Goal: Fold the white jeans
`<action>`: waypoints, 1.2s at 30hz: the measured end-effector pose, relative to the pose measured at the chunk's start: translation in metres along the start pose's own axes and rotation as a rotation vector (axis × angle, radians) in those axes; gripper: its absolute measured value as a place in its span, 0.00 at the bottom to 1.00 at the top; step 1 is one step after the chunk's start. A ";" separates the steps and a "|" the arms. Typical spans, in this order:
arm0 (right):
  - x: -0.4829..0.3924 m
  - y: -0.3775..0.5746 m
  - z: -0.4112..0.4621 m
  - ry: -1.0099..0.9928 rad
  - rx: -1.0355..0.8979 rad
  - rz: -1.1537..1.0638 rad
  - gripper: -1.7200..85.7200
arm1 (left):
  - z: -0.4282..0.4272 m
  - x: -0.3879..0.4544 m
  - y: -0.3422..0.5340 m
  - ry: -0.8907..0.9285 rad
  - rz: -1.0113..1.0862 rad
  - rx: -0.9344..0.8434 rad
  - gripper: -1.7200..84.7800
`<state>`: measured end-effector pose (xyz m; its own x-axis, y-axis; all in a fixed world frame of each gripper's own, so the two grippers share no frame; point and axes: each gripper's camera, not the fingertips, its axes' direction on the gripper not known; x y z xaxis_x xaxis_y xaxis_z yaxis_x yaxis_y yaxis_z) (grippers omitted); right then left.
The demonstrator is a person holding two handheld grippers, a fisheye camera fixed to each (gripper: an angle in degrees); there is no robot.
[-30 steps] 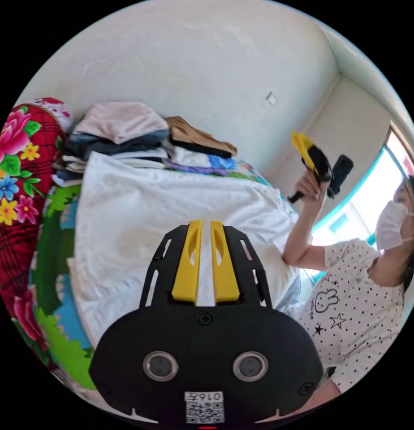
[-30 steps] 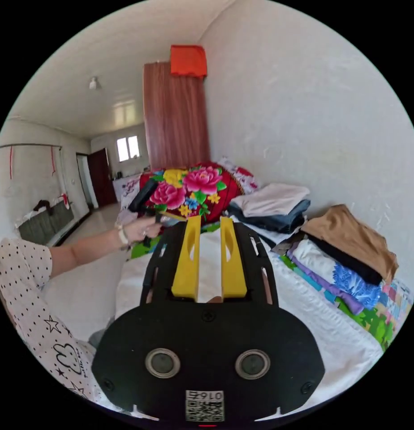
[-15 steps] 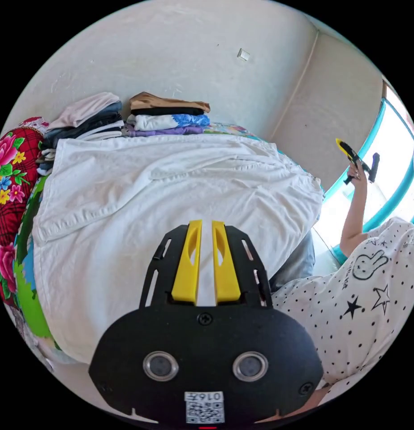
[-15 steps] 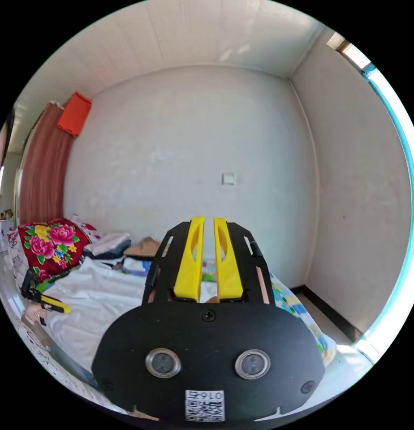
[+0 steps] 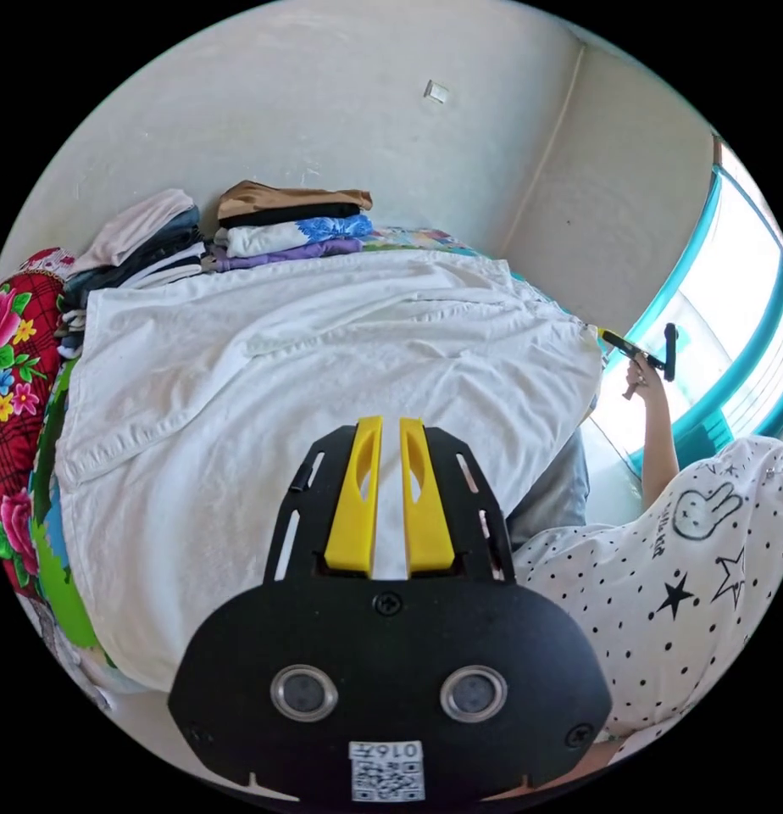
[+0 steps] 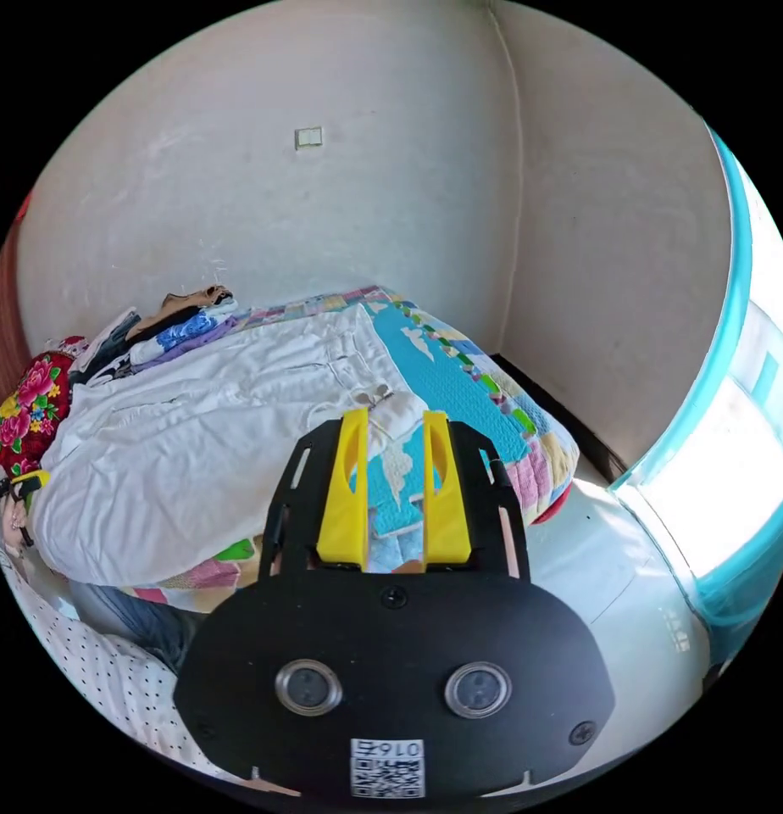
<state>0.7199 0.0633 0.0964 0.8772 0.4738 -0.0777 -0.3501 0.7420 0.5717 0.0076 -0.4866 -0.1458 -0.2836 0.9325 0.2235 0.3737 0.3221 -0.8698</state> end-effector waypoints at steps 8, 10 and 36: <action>-0.035 0.019 0.019 0.145 -0.044 -0.179 0.13 | 0.036 0.044 -0.009 -0.009 -0.040 -0.052 0.06; -0.045 0.029 0.020 0.190 -0.038 -0.228 0.12 | 0.044 0.053 -0.011 -0.004 -0.049 -0.056 0.06; 0.023 0.157 0.017 -0.178 -0.115 0.181 0.09 | 0.077 0.134 0.248 -0.250 -0.765 0.275 0.08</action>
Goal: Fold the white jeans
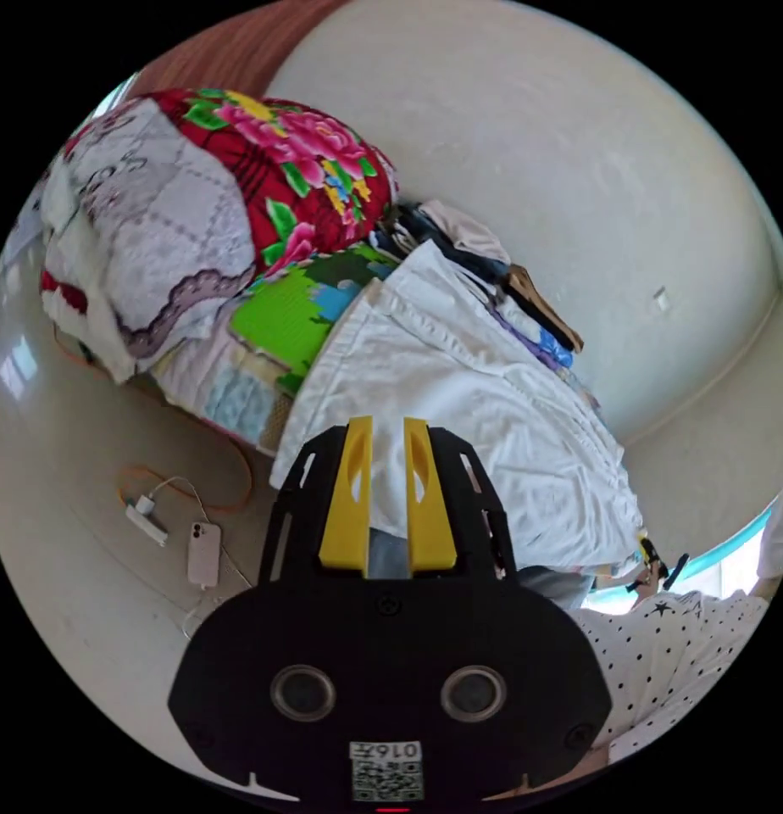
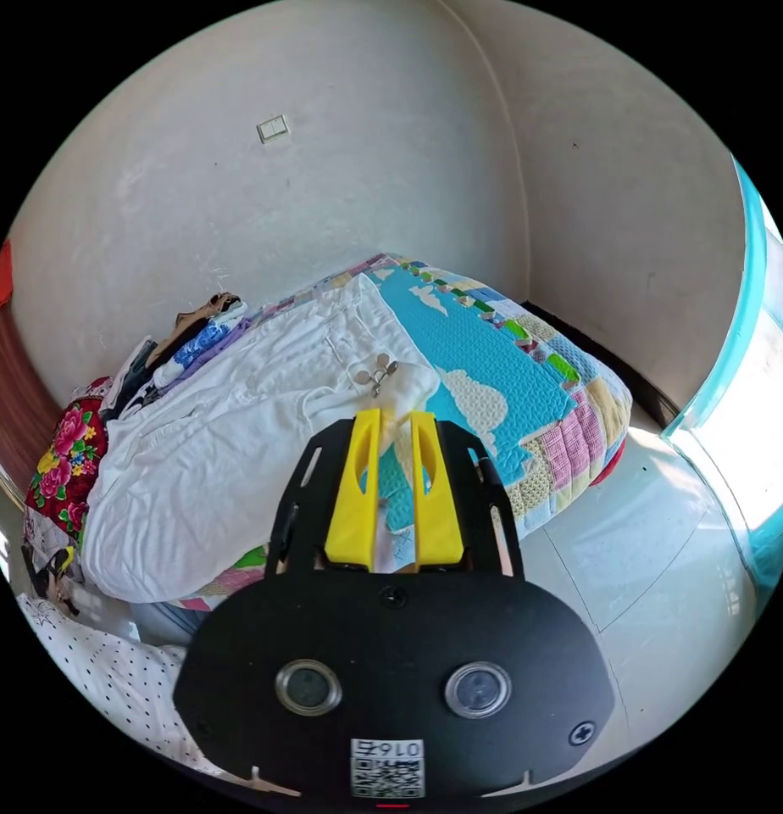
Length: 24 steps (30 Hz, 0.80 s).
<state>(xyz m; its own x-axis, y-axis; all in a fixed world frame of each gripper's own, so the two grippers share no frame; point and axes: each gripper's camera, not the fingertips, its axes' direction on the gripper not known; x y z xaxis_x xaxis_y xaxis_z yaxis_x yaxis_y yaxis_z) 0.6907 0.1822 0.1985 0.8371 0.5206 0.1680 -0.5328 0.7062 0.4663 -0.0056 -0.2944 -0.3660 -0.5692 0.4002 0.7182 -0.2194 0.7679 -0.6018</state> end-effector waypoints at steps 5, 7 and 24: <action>-0.008 0.028 -0.002 0.019 0.014 -0.010 0.09 | 0.029 -0.079 0.101 0.120 -0.255 0.036 0.11; -0.006 0.036 -0.002 -0.002 0.015 0.007 0.09 | 0.057 -0.108 0.140 0.208 -0.355 0.045 0.12; -0.001 0.109 -0.004 -0.061 0.006 0.050 0.09 | 0.278 -0.188 0.393 0.775 -0.512 0.204 0.02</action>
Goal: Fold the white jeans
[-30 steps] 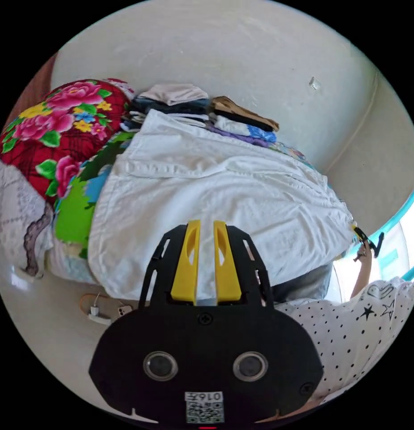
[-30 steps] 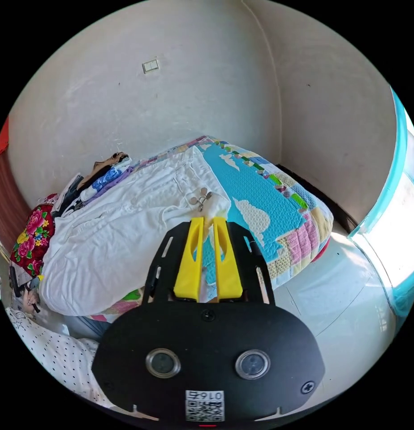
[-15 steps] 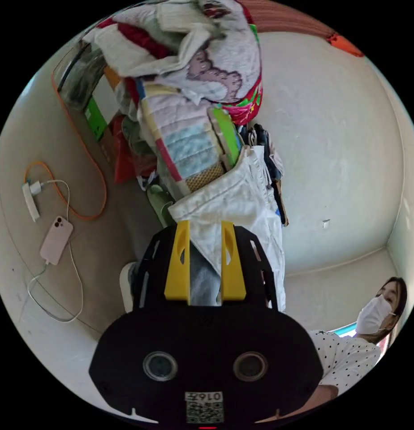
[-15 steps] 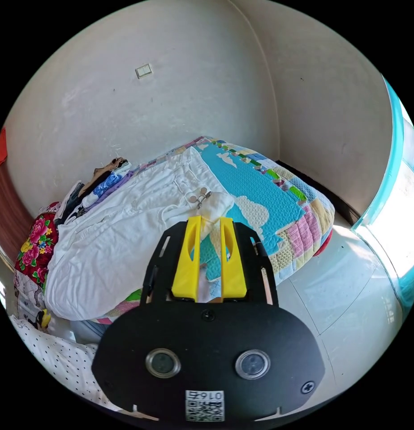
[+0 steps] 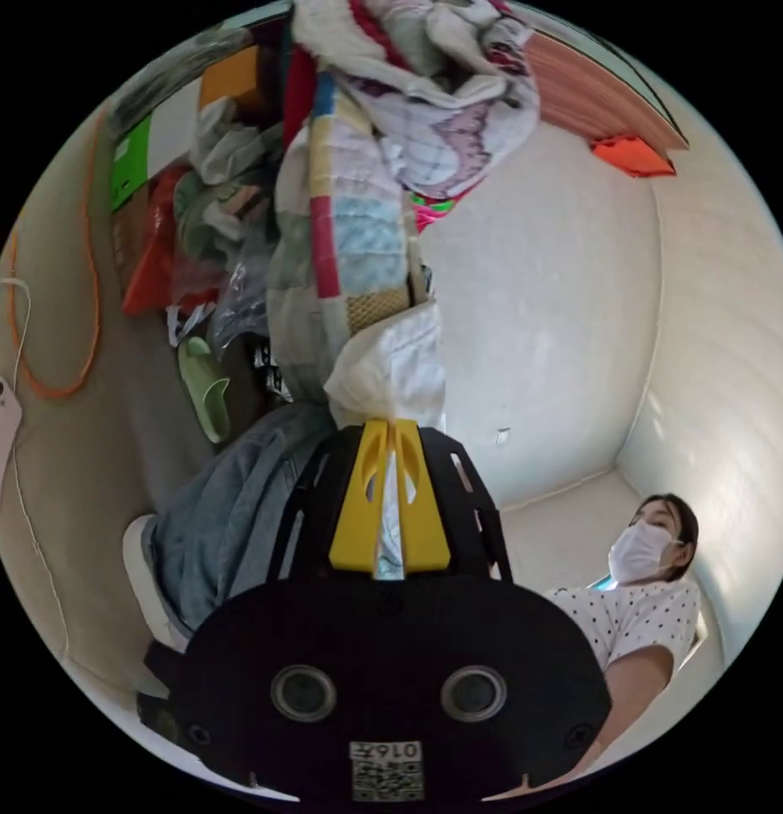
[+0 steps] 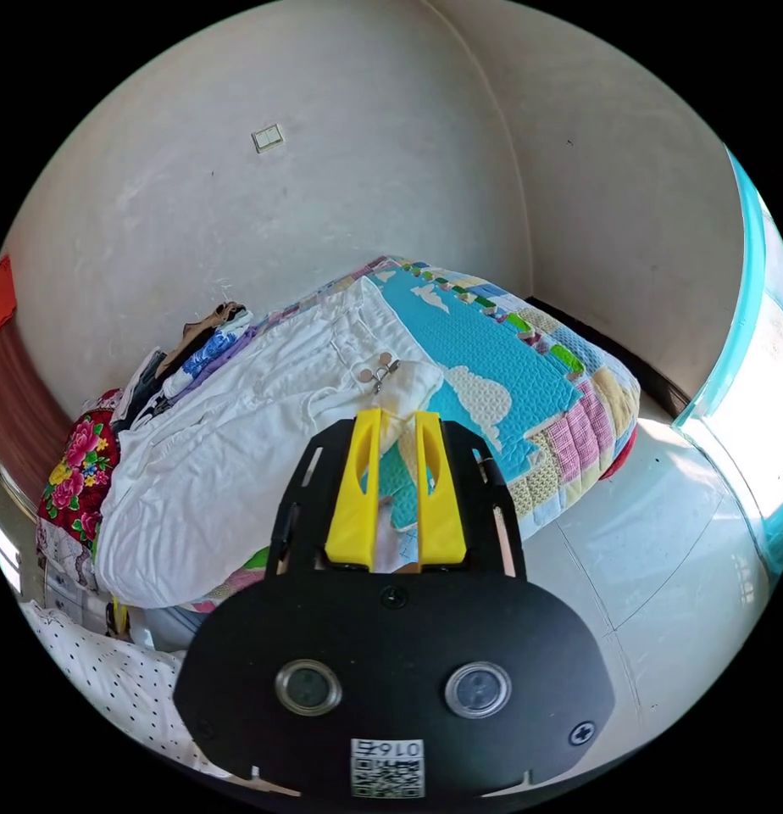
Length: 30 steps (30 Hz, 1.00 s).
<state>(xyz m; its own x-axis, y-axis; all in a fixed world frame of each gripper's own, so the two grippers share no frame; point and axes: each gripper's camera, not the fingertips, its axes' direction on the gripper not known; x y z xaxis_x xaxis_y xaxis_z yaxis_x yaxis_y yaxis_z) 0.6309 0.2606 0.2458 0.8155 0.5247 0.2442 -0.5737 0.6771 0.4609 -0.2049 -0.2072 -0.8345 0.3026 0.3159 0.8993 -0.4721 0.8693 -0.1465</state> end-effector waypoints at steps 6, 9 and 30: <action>0.016 0.030 0.000 -0.058 0.023 0.048 0.09 | -0.026 0.020 0.025 0.011 0.216 -0.031 0.01; 0.032 0.041 -0.003 -0.128 0.039 0.124 0.10 | -0.023 0.034 0.028 0.023 0.304 -0.041 0.01; 0.076 0.076 -0.001 -0.378 0.082 0.296 0.07 | -0.026 0.023 -0.020 0.258 0.588 -0.008 0.01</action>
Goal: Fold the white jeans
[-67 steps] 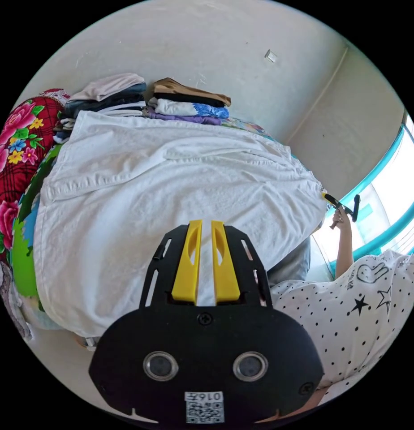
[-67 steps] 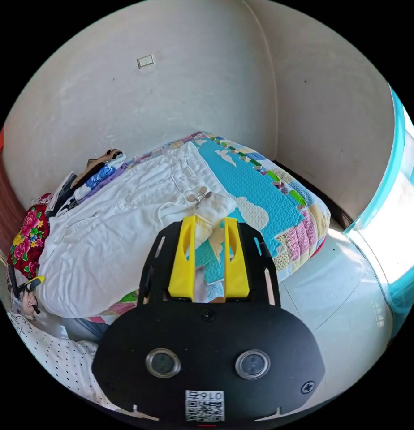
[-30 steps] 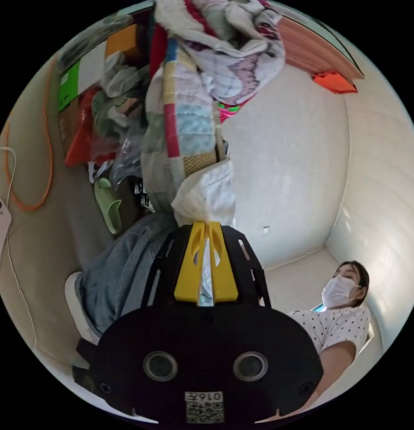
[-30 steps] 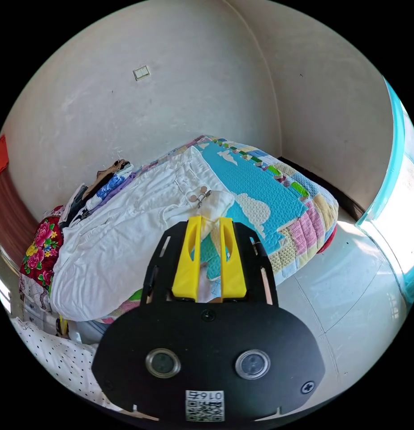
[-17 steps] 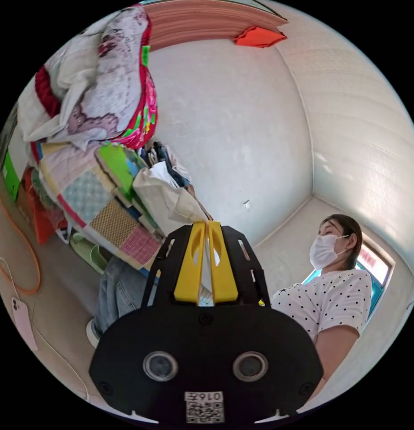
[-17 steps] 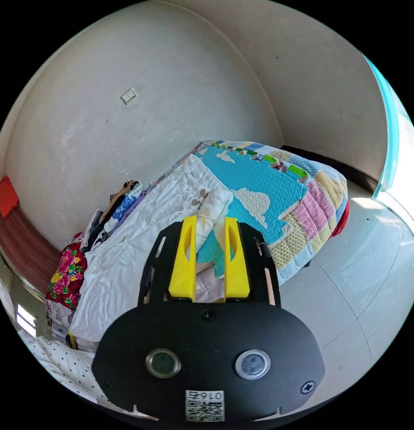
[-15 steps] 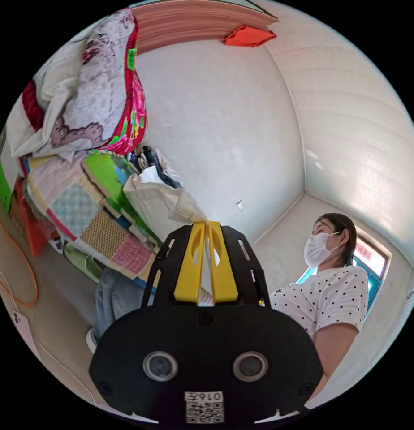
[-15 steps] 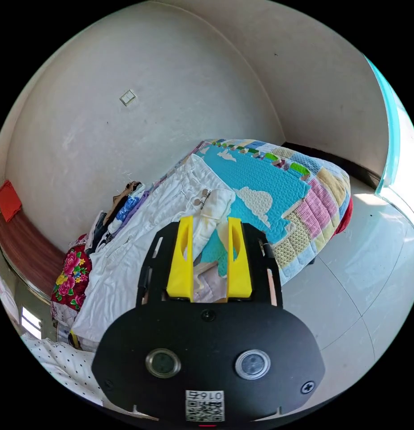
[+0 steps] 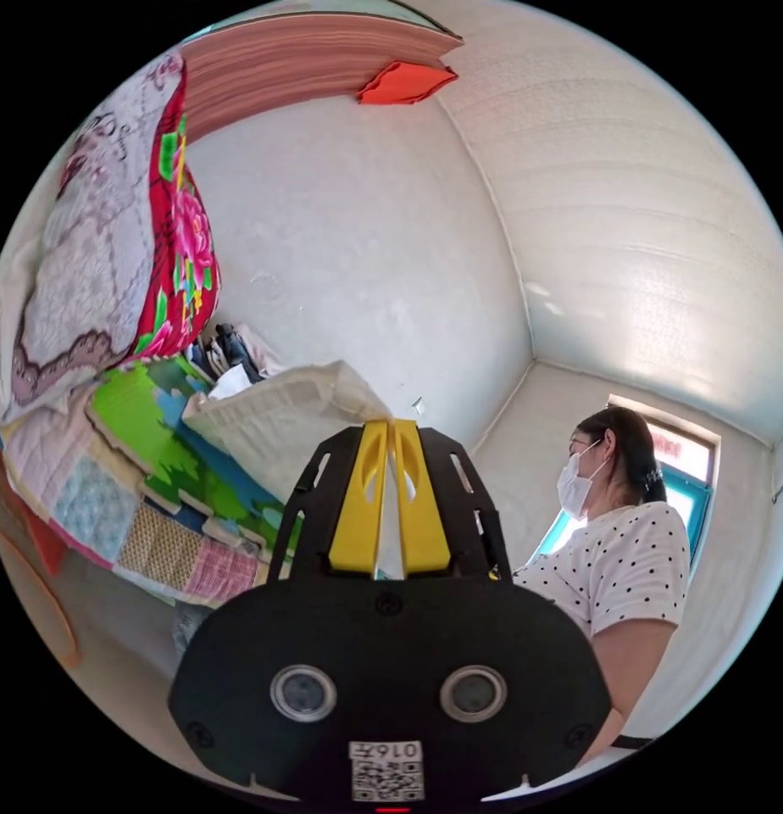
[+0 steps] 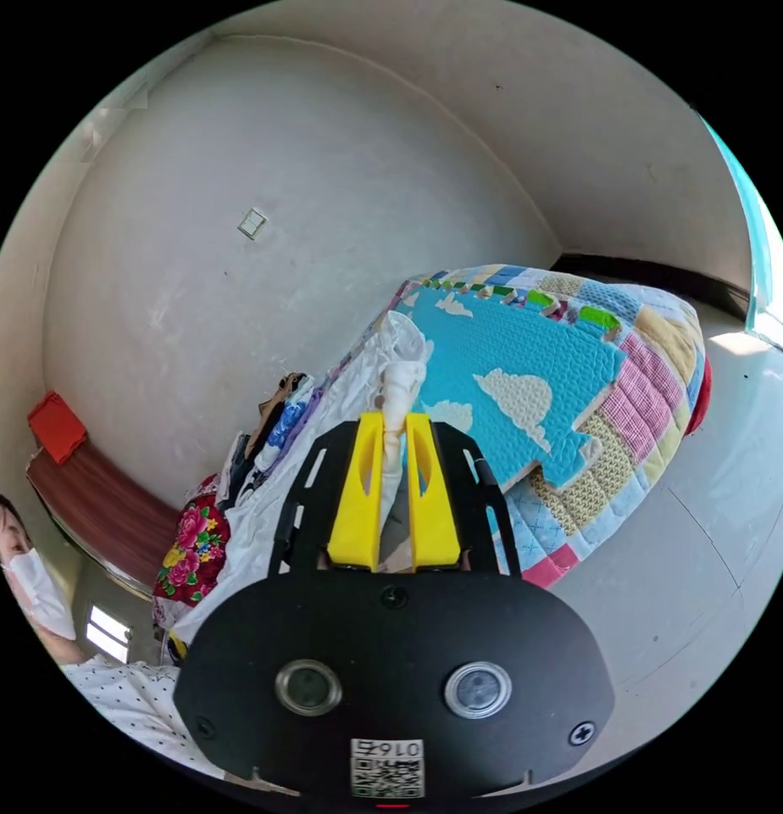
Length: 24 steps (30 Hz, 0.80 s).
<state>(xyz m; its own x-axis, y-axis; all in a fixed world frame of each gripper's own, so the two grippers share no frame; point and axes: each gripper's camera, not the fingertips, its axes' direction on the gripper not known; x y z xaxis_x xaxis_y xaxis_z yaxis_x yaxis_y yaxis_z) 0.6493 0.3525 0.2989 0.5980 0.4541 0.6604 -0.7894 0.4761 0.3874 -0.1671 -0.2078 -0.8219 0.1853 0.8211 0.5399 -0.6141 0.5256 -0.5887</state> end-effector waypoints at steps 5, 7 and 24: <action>-0.008 0.004 -0.043 -0.090 0.021 -0.056 0.06 | -0.021 0.022 -0.040 0.032 0.084 0.044 0.01; -0.010 0.006 -0.058 -0.113 0.046 -0.062 0.06 | -0.032 0.031 -0.055 0.056 0.114 0.072 0.01; -0.023 -0.008 -0.107 -0.336 0.226 -0.162 0.04 | -0.069 0.077 -0.275 -0.020 0.187 0.067 0.01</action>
<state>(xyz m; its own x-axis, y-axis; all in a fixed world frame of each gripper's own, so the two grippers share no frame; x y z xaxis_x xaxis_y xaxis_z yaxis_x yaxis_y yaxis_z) 0.6567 0.4186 0.2117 0.6676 0.0989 0.7379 -0.7221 0.3274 0.6095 0.0692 -0.2735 -0.6599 0.0483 0.8981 0.4372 -0.6861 0.3479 -0.6389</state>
